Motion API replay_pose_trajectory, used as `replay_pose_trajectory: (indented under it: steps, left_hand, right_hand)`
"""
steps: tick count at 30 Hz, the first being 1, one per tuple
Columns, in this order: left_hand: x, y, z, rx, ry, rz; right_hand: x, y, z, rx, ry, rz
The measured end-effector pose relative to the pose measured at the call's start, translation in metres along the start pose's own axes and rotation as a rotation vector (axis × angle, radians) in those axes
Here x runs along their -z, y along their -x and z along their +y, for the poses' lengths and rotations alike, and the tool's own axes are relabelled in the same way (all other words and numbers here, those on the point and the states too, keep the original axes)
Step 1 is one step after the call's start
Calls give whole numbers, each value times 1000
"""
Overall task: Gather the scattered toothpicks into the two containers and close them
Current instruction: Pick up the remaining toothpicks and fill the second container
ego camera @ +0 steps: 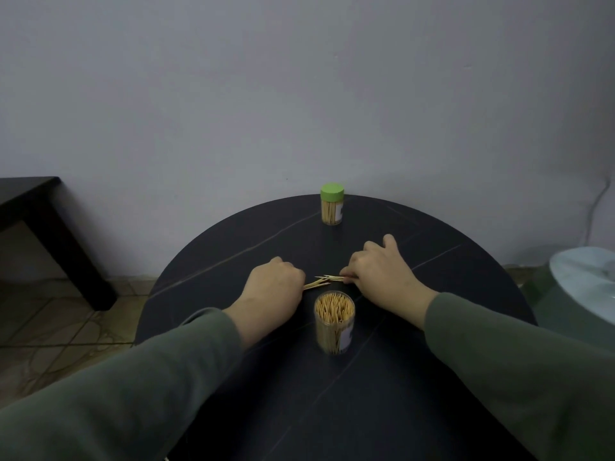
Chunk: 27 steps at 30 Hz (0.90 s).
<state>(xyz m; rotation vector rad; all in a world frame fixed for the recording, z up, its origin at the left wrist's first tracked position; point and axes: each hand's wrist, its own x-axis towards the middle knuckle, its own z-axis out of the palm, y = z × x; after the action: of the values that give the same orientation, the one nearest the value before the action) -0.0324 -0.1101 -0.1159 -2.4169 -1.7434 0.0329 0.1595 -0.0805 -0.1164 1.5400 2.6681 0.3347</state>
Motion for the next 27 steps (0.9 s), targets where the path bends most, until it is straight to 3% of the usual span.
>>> replay_pose_trajectory:
  steps: [12, 23, 27]
  left_hand:
    - [4, -3, 0, -22, 7, -56]
    - [0, 4, -12, -51, 125, 66]
    - [5, 7, -14, 22, 356, 111]
  right_hand:
    - [-7, 6, -4, -39, -52, 40]
    - [2, 14, 1, -199, -487, 81]
    - [9, 20, 1, -272, -761, 85]
